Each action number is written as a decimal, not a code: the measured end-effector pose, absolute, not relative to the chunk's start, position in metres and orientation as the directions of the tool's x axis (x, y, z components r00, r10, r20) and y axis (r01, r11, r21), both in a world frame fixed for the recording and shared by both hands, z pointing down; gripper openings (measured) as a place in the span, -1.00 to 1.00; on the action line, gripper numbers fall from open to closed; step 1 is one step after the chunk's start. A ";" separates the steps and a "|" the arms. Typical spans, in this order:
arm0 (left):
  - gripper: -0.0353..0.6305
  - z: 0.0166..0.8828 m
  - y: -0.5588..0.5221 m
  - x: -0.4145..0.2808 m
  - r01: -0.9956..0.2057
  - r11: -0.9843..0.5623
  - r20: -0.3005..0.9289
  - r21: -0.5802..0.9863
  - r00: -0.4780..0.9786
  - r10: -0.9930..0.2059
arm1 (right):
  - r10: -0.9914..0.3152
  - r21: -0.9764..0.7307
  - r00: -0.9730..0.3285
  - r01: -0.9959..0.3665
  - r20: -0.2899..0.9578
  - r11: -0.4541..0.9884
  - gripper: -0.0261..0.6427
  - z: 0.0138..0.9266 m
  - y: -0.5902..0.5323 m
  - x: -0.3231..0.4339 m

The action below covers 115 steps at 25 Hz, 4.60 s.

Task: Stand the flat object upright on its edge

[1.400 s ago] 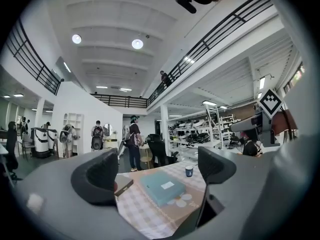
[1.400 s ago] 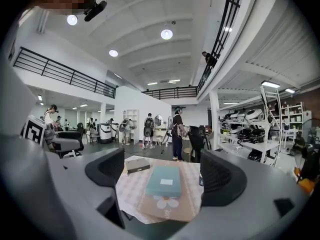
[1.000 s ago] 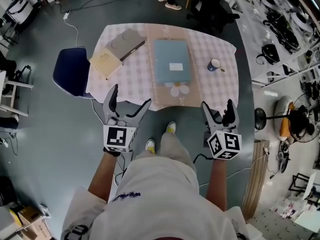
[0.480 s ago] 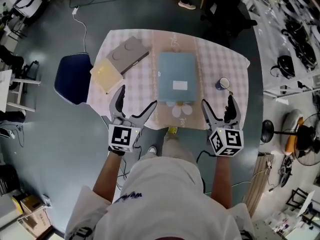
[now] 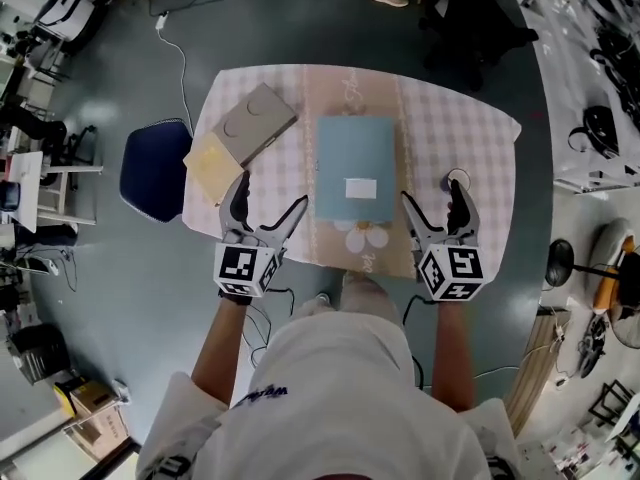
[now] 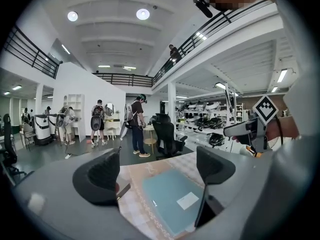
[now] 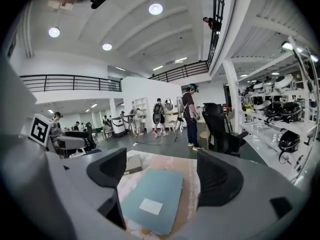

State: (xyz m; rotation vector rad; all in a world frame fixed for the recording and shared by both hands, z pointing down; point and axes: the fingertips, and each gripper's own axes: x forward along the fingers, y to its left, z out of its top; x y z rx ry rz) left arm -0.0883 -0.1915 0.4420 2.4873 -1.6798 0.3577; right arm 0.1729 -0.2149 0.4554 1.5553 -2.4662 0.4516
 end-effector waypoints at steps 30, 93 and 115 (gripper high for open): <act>0.43 0.690 -0.362 -0.083 -0.842 -0.434 0.580 0.319 0.536 -0.613 | -0.618 -0.232 -0.461 -0.879 0.638 0.417 0.06 0.667 -0.369 0.125; -0.40 0.647 -0.327 -0.063 -0.816 -0.430 0.562 0.387 0.578 -0.591 | -0.609 -0.309 -0.414 -0.910 0.677 0.276 -0.44 0.654 -0.300 0.138; -0.41 0.594 -0.311 -0.062 -0.819 -0.451 0.488 0.355 0.574 -0.658 | -0.717 -0.256 -0.386 -0.922 0.581 0.290 -0.45 0.593 -0.292 0.140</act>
